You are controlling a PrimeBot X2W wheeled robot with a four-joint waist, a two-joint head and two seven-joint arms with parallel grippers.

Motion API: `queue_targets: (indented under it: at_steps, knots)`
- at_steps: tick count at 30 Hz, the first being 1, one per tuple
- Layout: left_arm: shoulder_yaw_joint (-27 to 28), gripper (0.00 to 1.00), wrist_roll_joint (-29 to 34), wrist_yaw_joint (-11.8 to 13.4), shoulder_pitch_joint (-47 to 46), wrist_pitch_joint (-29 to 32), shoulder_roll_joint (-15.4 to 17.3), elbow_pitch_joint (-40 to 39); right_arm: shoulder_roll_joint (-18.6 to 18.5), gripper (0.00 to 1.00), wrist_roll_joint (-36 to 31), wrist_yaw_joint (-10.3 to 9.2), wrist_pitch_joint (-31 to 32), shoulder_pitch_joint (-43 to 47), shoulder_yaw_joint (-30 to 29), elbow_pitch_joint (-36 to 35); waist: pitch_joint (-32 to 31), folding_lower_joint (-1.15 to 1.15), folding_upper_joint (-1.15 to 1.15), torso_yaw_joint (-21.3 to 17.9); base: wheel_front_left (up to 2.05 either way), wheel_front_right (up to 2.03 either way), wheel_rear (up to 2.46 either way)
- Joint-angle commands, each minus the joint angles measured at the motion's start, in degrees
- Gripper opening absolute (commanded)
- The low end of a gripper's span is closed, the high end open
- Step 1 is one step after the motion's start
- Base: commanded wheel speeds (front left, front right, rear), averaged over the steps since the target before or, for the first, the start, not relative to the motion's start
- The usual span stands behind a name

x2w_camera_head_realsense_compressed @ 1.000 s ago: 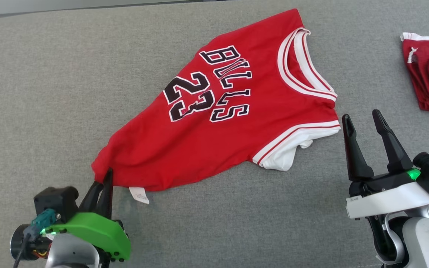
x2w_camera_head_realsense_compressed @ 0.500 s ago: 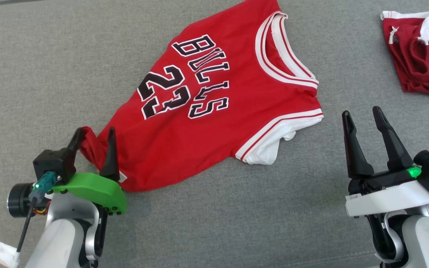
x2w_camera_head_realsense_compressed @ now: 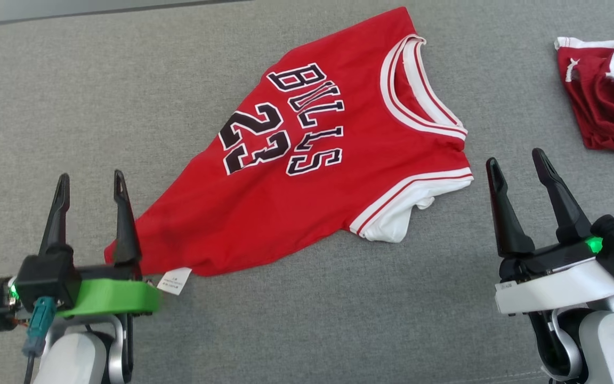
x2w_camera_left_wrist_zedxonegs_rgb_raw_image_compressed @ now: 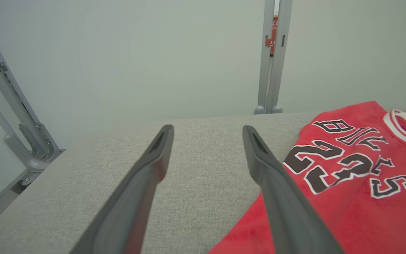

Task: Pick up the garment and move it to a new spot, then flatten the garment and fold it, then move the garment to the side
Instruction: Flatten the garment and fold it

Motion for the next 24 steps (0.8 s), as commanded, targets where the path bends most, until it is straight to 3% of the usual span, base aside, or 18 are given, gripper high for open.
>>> queue_targets:
  at_steps: [1,11,20,24]
  knots:
    - [0.3,1.0,-0.4,0.3,1.7,-0.5,0.5,-0.4,-0.3,1.0,-0.6,0.02,0.4,1.1,0.0,-0.2,-1.3,0.0,0.0,0.8,0.0,0.0,0.0]
    - [0.3,1.0,-1.6,-0.8,7.6,-1.4,1.0,-0.7,-0.1,1.0,-0.1,0.02,1.7,3.9,0.0,-0.4,-4.6,0.0,0.0,1.0,0.0,0.0,0.0]
    - [-0.5,1.0,-2.0,-1.7,6.8,-1.0,1.6,-0.2,-0.2,1.0,0.3,0.02,2.0,4.3,0.0,-0.5,-5.2,0.0,0.0,0.6,0.0,0.0,0.0]
    - [-1.9,1.0,-2.0,-3.7,3.8,0.9,2.4,-0.5,-0.1,1.0,0.5,0.02,2.1,4.1,-0.1,-0.8,-4.5,0.0,0.0,0.8,0.0,0.0,0.0]
